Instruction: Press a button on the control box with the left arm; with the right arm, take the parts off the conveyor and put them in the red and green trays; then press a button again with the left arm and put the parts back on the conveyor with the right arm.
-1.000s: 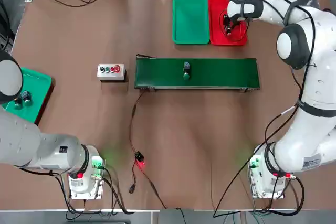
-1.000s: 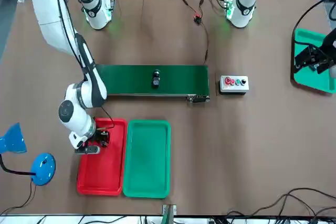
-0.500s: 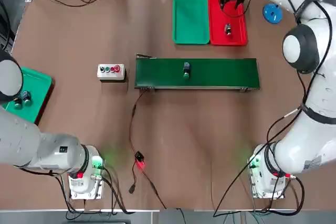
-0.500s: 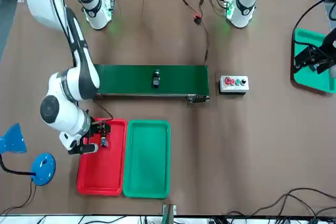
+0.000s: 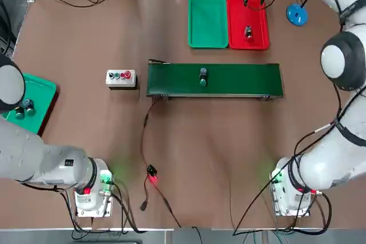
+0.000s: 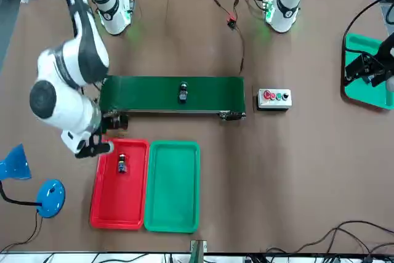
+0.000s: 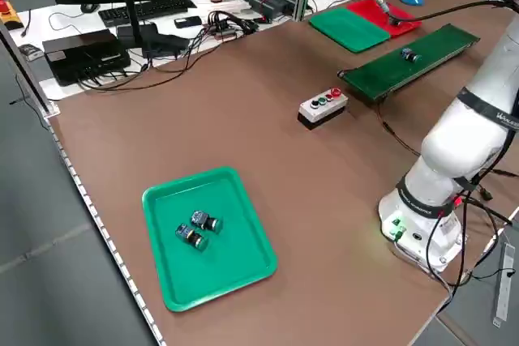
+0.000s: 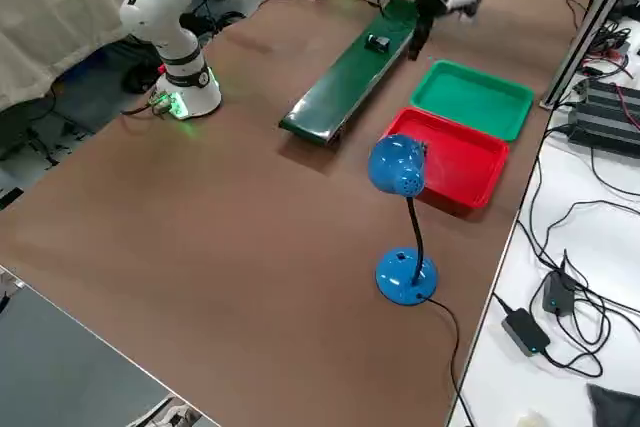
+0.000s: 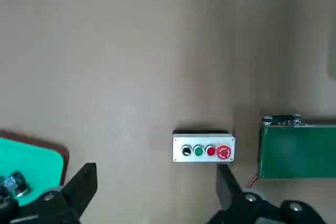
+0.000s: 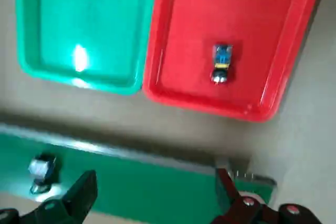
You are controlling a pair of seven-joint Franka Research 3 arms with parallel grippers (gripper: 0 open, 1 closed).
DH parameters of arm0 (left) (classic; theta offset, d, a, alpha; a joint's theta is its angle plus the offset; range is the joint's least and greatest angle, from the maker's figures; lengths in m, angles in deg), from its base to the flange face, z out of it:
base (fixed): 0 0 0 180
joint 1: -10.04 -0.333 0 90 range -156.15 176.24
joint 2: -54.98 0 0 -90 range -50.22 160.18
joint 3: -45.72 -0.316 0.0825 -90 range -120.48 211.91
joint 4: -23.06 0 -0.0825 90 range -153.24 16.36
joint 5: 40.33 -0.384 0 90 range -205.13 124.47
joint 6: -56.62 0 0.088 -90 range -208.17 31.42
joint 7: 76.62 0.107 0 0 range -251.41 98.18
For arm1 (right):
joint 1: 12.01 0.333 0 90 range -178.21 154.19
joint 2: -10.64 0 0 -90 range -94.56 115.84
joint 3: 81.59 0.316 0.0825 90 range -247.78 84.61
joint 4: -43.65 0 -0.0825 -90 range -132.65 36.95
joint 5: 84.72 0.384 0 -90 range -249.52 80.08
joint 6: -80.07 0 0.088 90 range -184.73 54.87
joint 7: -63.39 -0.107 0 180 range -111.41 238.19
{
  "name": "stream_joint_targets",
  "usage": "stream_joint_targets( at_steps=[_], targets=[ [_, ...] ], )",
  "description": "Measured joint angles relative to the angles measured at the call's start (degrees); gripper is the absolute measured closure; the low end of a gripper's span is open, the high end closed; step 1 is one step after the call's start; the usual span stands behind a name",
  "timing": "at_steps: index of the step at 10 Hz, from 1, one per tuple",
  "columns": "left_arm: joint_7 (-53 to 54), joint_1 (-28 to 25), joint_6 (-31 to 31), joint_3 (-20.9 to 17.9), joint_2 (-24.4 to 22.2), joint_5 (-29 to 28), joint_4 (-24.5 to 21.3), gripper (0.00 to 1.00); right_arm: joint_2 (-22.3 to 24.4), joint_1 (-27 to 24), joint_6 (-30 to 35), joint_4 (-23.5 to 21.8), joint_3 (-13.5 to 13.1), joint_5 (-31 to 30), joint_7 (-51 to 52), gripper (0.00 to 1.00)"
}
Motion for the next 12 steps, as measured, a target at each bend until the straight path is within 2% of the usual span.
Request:
stream_joint_targets(
  at_steps=[3, 5, 7, 10, 12],
  targets=[
    [0.0, 0.0, 0.0, 0.0, 0.1, 0.0, 0.0, 0.00, 5.9, 2.7, 6.6, -0.5, 0.2, 1.6, -4.9, 0.01],
    [0.0, 0.0, 0.0, 0.0, 0.1, 0.0, 0.0, 0.00, 7.5, 7.2, 4.9, -3.7, 0.4, 2.7, -13.8, 0.01],
    [0.0, 0.0, 0.0, 0.0, 0.1, 0.0, 0.0, 0.00, 9.1, 12.8, -3.2, -10.4, 0.5, 3.1, -22.4, 0.01],
    [0.0, 0.0, 0.0, 0.0, 0.1, 0.0, 0.1, 0.00, 13.1, 20.0, -18.7, -24.6, 0.5, 3.2, -31.1, 0.01],
    [0.0, 0.0, 0.0, 0.0, 0.1, 0.0, 0.1, 0.00, 13.7, 25.0, -29.0, -32.3, 0.6, 3.2, -36.8, 0.01]
  ],
)
